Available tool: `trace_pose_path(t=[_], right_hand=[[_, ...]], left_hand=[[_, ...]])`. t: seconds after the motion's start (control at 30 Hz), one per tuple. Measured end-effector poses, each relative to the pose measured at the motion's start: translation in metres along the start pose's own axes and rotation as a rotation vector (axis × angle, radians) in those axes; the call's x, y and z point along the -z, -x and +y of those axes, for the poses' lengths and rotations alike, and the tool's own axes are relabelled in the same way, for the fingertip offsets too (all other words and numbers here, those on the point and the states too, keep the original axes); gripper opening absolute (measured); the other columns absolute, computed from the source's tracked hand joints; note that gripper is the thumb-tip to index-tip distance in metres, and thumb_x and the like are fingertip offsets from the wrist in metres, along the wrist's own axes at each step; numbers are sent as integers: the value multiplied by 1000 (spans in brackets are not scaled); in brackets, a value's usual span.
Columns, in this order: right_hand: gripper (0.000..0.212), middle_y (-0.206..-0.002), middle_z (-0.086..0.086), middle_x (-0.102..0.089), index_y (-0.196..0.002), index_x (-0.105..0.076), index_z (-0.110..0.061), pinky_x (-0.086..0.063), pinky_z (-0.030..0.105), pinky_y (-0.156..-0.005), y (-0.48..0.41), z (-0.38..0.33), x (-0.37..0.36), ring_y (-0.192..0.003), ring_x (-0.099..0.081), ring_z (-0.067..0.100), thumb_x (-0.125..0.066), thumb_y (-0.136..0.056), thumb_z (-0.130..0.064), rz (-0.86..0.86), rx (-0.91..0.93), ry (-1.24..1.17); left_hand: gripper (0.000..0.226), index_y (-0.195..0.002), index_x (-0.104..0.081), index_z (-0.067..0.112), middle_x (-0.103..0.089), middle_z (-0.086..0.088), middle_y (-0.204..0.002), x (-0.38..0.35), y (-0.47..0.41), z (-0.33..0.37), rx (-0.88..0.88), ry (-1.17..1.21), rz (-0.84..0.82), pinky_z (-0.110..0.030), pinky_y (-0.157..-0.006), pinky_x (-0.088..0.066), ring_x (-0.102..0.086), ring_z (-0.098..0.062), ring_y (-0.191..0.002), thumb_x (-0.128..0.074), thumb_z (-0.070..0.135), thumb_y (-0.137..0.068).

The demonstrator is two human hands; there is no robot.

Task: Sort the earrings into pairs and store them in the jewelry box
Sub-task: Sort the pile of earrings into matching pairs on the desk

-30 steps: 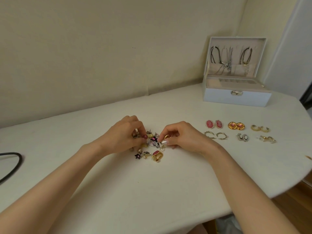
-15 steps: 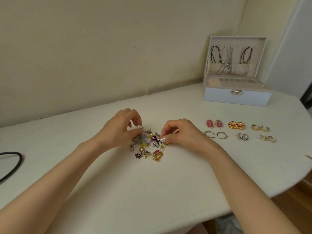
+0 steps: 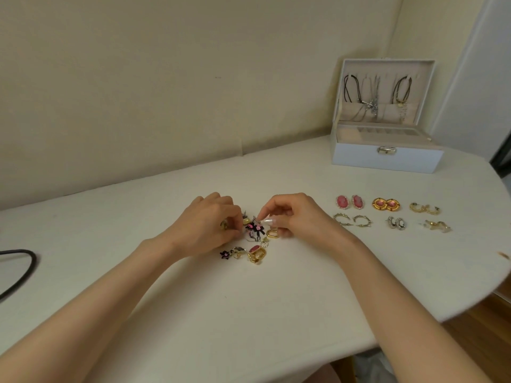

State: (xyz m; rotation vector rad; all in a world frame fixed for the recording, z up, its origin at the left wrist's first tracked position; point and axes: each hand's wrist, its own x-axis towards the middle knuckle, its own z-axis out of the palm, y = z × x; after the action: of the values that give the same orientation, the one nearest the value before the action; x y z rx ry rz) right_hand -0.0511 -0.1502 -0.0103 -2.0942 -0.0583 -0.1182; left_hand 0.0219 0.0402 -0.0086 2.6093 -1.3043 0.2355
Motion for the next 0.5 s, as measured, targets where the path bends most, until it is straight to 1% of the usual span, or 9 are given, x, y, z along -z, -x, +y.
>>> trace_pose_path(t=[0.03,0.1,0.17,0.23,0.3,0.37,0.4,0.43,0.5], right_hand=[[18,-61,-8,-58,-88,-72,-14,-44,17,-54,0,0,0,-53,-53,6,-58,-87,-2,-14,-7,10],[19,-58,-14,-59,-87,-72,-14,-39,13,-51,1,-1,1,-50,-50,1,-57,-88,-2,-24,-4,4],[17,-65,-13,-63,-86,-72,-13,-37,9,-51,0,-2,1,-51,-50,-3,-59,-87,-2,-8,15,-23],[13,-70,-8,-65,-85,-71,-12,-38,8,-52,-1,-2,1,-53,-52,-5,-61,-87,-3,10,27,-54],[11,-71,-5,-65,-84,-70,-13,-41,11,-52,-2,-3,2,-54,-54,-2,-63,-86,-4,13,32,-84],[12,-70,-3,-65,-82,-69,-13,-45,16,-52,-3,-3,2,-54,-57,4,-63,-86,-3,13,34,-117],[14,-69,-2,-65,-81,-68,-13,-47,17,-51,-3,-2,2,-54,-59,6,-63,-85,-2,16,31,-132],[15,-68,-2,-66,-80,-68,-14,-47,18,-50,-3,-2,2,-52,-60,8,-63,-85,0,20,28,-144],[16,-63,1,-65,-79,-68,-12,-46,19,-45,-3,-1,3,-48,-60,11,-62,-84,2,36,25,-153]], left_hand=[[8,-79,-57,32,-53,11,-89,1,0,-1,15,59,-6,-25,-74,-33,-43,-11,-87,-61,36,-84],[11,-74,-58,28,-59,5,-94,6,-1,0,94,345,3,-18,-73,-39,-50,-11,-88,-63,30,-84],[8,-77,-62,19,-67,1,-96,14,-1,3,224,722,15,-11,-71,-43,-59,-8,-89,-64,17,-85],[6,-81,-62,13,-71,-1,-93,19,-1,3,334,962,4,-15,-72,-47,-64,-10,-86,-61,10,-87],[5,-81,-62,12,-71,-2,-88,22,-1,4,398,1103,-22,-19,-69,-49,-64,-11,-81,-60,9,-86],[3,-82,-61,13,-72,-3,-94,25,-1,5,444,1262,-56,-20,-66,-50,-66,-11,-79,-64,14,-80],[8,-83,-62,13,-72,-3,-96,25,-1,5,465,1329,-65,-19,-65,-51,-67,-11,-78,-64,17,-76],[11,-84,-62,13,-72,-4,-97,26,-1,5,482,1369,-67,-18,-63,-52,-68,-11,-77,-64,18,-75],[8,-87,-63,12,-72,-5,-99,27,-1,4,499,1389,-60,-16,-60,-52,-68,-11,-77,-62,15,-80]])
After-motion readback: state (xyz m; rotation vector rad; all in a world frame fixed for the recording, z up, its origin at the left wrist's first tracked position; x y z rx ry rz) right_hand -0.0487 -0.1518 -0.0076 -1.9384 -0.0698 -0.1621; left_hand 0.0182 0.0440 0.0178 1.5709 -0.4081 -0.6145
